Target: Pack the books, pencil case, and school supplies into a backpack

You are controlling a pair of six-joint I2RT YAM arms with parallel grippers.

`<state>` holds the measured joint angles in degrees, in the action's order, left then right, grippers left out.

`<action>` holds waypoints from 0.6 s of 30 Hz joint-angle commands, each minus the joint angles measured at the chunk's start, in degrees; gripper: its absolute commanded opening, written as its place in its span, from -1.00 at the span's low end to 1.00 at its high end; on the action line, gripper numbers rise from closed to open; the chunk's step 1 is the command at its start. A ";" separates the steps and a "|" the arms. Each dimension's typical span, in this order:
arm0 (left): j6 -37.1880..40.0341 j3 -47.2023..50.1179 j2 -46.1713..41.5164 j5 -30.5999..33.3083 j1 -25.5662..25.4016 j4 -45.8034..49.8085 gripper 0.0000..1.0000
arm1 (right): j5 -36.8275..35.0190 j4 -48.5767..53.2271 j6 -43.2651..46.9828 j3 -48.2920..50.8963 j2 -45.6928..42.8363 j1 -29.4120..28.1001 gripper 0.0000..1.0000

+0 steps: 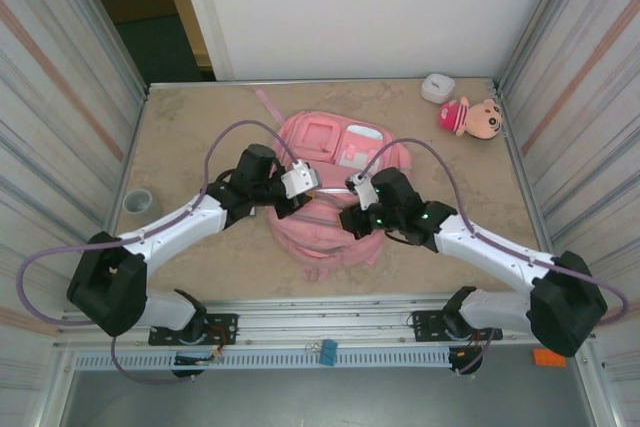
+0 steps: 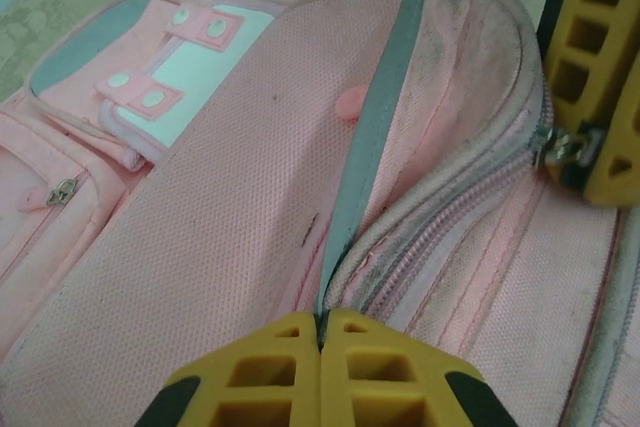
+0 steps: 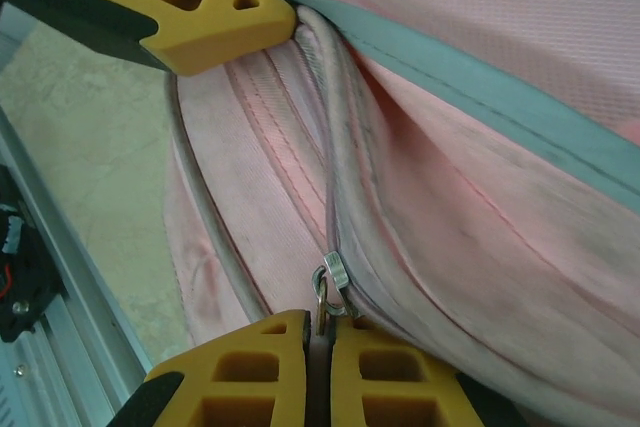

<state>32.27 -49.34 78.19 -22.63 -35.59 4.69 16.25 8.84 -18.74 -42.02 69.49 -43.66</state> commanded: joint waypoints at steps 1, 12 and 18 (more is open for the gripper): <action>-2.85 -1.99 -0.10 -5.64 -3.90 -7.68 -1.00 | 1.30 -10.98 -3.57 -4.53 4.36 -4.10 -1.00; -3.92 -1.03 -0.72 -5.06 -4.23 -8.12 -1.00 | -2.21 -4.39 1.96 -5.11 0.08 -3.75 -0.36; -4.81 0.50 -2.24 -5.93 -3.98 -8.89 -1.00 | -0.92 7.48 15.81 -4.89 -9.93 2.54 0.12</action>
<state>29.23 -49.06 78.78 -23.20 -39.09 0.51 14.52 11.35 -12.60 -44.56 62.96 -43.48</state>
